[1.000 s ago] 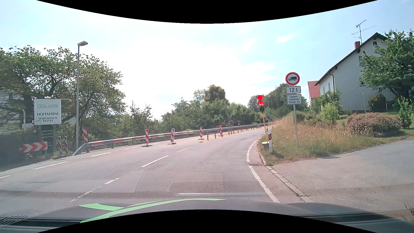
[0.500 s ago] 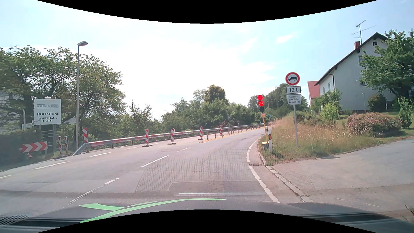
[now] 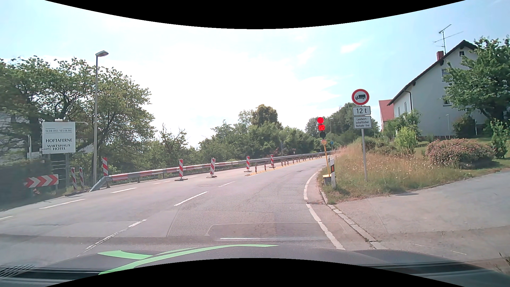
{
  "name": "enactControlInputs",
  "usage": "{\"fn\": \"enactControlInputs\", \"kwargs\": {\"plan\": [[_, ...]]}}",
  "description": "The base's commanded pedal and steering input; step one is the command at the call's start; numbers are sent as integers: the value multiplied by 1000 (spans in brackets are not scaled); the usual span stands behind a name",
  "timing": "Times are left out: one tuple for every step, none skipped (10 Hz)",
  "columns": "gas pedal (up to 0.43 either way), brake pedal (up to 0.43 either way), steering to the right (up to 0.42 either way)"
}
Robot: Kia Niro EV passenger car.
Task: Follow the waypoints while adhering to traffic rules and regulations
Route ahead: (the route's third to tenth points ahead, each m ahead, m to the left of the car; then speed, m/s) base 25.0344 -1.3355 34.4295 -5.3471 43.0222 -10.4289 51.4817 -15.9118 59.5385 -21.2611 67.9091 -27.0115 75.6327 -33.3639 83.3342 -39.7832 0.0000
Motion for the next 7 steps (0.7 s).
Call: {"fn": "enactControlInputs", "kwargs": {"plan": [[0,85,72],[0,85,72],[0,79,71],[0,79,72],[0,73,72],[0,73,71],[0,73,71]]}}
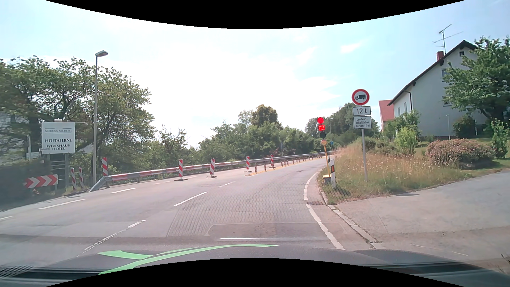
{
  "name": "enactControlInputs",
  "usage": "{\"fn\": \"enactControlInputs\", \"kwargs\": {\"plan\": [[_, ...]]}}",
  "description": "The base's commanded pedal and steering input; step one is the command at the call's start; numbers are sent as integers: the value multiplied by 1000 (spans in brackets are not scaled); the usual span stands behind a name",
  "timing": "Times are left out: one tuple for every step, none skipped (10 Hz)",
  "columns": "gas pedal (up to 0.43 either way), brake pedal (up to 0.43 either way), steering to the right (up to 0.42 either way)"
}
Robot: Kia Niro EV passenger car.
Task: Follow the waypoints while adhering to traffic rules and regulations
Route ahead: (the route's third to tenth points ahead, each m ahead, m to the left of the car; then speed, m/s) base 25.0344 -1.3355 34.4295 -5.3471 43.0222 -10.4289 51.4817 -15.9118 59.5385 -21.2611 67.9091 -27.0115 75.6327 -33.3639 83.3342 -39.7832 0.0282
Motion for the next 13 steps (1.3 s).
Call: {"fn": "enactControlInputs", "kwargs": {"plan": [[0,73,72],[0,67,71],[0,49,72],[0,0,72],[0,0,72],[0,0,72],[0,0,72],[0,0,72],[0,0,72],[0,0,72],[39,0,67],[67,0,60],[118,0,44]]}}
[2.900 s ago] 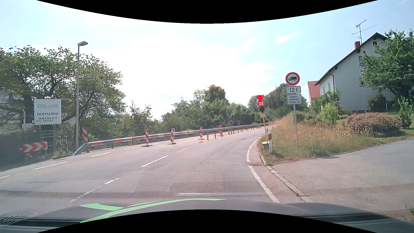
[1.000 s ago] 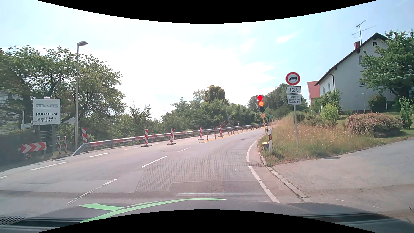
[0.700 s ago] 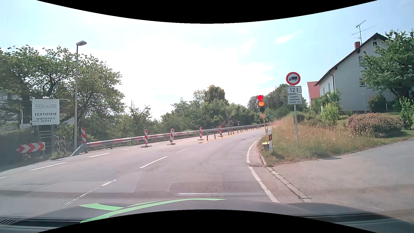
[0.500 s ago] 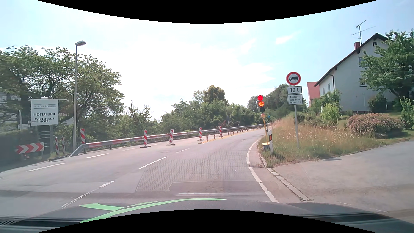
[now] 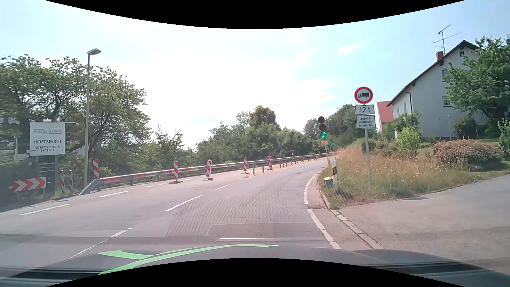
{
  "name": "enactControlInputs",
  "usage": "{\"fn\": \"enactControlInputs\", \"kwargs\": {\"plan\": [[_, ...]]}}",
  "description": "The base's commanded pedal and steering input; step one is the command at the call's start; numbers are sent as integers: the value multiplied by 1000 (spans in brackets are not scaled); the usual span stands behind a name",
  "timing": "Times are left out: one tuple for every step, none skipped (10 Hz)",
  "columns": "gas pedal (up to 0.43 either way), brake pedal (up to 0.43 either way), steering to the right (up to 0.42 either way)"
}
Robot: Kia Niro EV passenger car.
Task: Follow the waypoints while adhering to traffic rules and regulations
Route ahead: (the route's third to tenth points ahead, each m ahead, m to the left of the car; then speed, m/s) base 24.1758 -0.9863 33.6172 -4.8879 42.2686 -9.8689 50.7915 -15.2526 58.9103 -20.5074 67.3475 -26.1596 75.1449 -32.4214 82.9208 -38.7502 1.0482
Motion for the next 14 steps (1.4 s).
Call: {"fn": "enactControlInputs", "kwargs": {"plan": [[157,0,31],[177,0,24],[220,0,20],[240,0,19],[240,0,17],[248,0,17],[268,0,16],[268,0,15],[268,0,14],[268,0,14],[268,0,13],[268,0,14],[268,0,16],[268,0,19]]}}
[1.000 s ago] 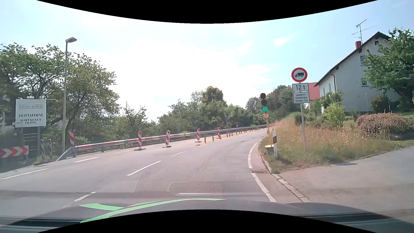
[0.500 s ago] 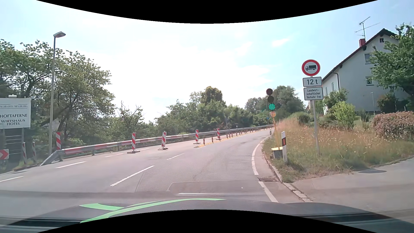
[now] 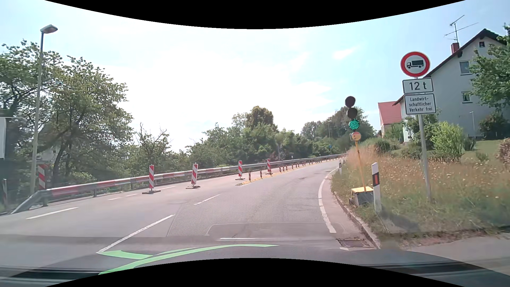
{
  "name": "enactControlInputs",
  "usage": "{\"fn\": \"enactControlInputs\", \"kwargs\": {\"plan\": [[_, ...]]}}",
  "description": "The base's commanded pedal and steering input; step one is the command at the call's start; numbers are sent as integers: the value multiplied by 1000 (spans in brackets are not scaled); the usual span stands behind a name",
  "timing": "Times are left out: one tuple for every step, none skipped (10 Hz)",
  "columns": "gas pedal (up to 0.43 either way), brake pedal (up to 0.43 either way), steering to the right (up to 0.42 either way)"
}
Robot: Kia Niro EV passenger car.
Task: Follow the waypoints while adhering to traffic rules and regulations
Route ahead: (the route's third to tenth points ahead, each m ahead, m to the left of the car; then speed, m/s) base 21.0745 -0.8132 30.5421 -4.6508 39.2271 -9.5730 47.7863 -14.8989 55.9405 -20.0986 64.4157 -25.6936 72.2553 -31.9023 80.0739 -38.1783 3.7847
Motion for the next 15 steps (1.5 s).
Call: {"fn": "enactControlInputs", "kwargs": {"plan": [[268,0,26],[268,0,37],[268,0,45],[268,0,55],[260,0,66],[260,0,75],[260,0,83],[260,0,91],[260,0,99],[260,0,104],[260,0,106],[260,0,105],[260,0,105],[260,0,105],[260,0,105]]}}
